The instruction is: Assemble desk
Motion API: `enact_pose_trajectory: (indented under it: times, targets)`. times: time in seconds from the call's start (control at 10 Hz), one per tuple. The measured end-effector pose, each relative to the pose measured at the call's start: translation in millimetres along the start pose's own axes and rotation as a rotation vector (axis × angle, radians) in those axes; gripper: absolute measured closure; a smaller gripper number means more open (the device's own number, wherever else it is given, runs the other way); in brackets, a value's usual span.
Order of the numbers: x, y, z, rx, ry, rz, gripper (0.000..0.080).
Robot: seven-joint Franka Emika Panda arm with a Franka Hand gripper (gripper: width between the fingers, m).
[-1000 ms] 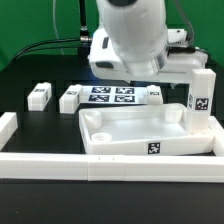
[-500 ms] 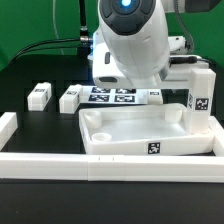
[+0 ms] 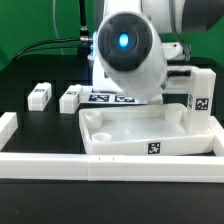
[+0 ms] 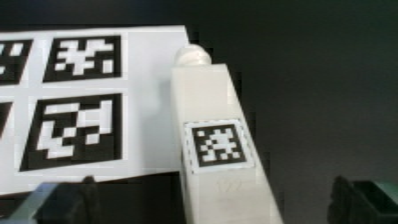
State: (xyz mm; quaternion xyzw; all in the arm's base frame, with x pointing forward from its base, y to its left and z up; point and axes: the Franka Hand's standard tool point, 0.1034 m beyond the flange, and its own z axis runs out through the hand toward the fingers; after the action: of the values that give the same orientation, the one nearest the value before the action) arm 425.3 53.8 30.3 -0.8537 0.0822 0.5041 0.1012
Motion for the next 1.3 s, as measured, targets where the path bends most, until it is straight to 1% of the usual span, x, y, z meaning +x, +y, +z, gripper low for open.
enact_pose_trajectory:
  times: [0.1,0.3,0.5,0.9,1.0,1.1,1.2,1.3]
  targets:
    - [-1.7,2.2,6.0,0.0,-0.062,0.004,0.0151]
    - [7.6,3.1,10.3,-0.001,-0.05,0.006,0.0151]
    - [11.0,1.3,18.2,-0.007,-0.043,0.006,0.0151]
    - [10.3,-0.3,19.1,-0.011,-0.045,0.023,0.0151]
    - [10.3,-0.2,19.1,-0.011,-0.045,0.023,0.0278]
    - [10.3,-0.2,19.1,-0.011,-0.045,0.023,0.0437]
    - [10.2,-0.1,19.0,-0.011,-0.045,0.023,0.0514]
    - [10.2,0.0,18.9,-0.01,-0.045,0.023,0.0514]
